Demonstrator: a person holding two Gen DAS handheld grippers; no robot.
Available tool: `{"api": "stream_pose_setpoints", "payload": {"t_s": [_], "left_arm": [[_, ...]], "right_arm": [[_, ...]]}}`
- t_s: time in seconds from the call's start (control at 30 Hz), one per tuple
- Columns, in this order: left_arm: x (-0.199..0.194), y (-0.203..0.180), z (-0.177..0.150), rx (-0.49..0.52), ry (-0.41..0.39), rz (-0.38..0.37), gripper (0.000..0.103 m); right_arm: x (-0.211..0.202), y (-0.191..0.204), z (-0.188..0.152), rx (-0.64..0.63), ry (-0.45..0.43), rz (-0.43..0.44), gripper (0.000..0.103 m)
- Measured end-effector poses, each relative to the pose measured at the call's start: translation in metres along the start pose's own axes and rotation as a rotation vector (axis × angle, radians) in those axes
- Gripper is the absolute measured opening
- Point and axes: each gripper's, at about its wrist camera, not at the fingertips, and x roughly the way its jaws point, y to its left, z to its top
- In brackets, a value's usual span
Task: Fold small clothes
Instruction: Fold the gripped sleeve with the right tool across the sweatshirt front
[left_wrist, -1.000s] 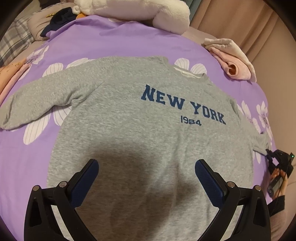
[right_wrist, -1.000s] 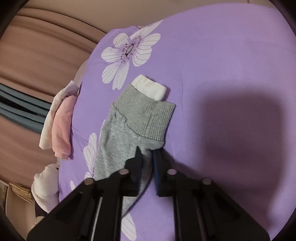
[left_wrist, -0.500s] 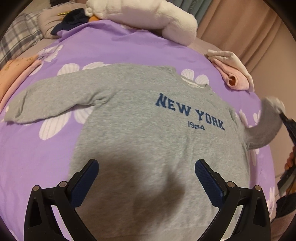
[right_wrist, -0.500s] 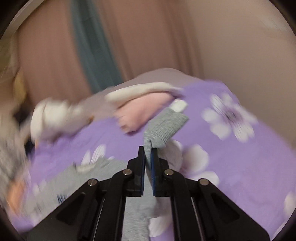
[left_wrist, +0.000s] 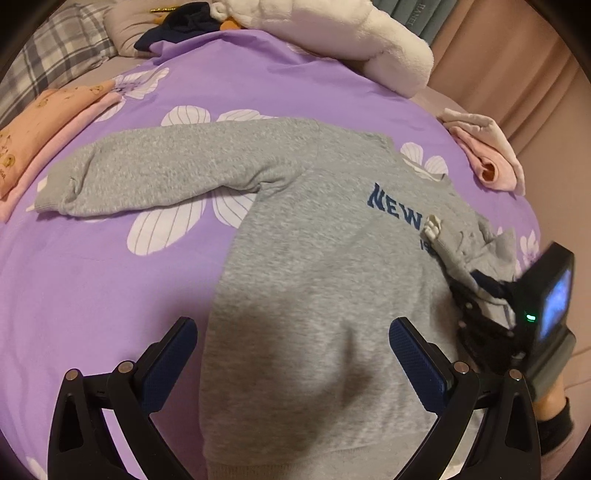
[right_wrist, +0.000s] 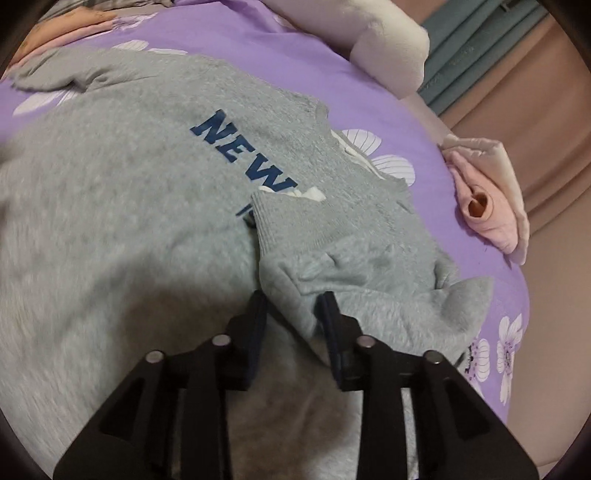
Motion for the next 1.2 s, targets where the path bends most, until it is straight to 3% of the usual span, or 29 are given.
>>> {"api": "stream_pose_setpoints", "payload": {"t_s": [0.1,0.23,0.33,0.47,0.63,0.8,1.0,1.03,1.1,1.2], "left_arm": [[0.005,0.002,0.002,-0.013,0.005,-0.022,0.103],[0.013,0.001,0.007,-0.006,0.020,-0.040,0.103],[0.015,-0.008,0.016,0.026,0.015,-0.047,0.103],[0.018,-0.031,0.034,0.081,0.015,-0.099,0.103],[0.037,-0.081,0.050,0.167,0.045,-0.172,0.103],[0.065,-0.136,0.057,0.228,0.103,-0.275,0.103],[0.096,-0.172,0.058,0.235,0.163,-0.336,0.103],[0.100,-0.176,0.057,0.244,0.167,-0.332,0.103],[0.106,-0.181,0.055,0.263,0.167,-0.308,0.103],[0.119,-0.186,0.051,0.274,0.185,-0.269,0.103]], "right_arm": [[-0.013,-0.035,-0.012,0.104,-0.005,0.074,0.053],[-0.033,-0.091,-0.017,0.359,-0.067,0.220,0.053],[-0.036,-0.155,-0.034,0.645,-0.117,0.198,0.056],[-0.004,-0.224,-0.072,0.983,-0.093,0.157,0.058],[0.047,-0.252,-0.110,1.278,-0.052,0.286,0.052],[0.070,-0.247,-0.111,1.281,-0.140,0.531,0.048],[0.093,-0.231,-0.085,1.216,-0.098,0.663,0.029],[0.095,-0.227,-0.083,1.200,-0.096,0.670,0.026],[0.094,-0.216,-0.071,1.116,-0.053,0.616,0.006],[0.095,-0.206,-0.059,1.026,-0.006,0.527,0.001]]}}
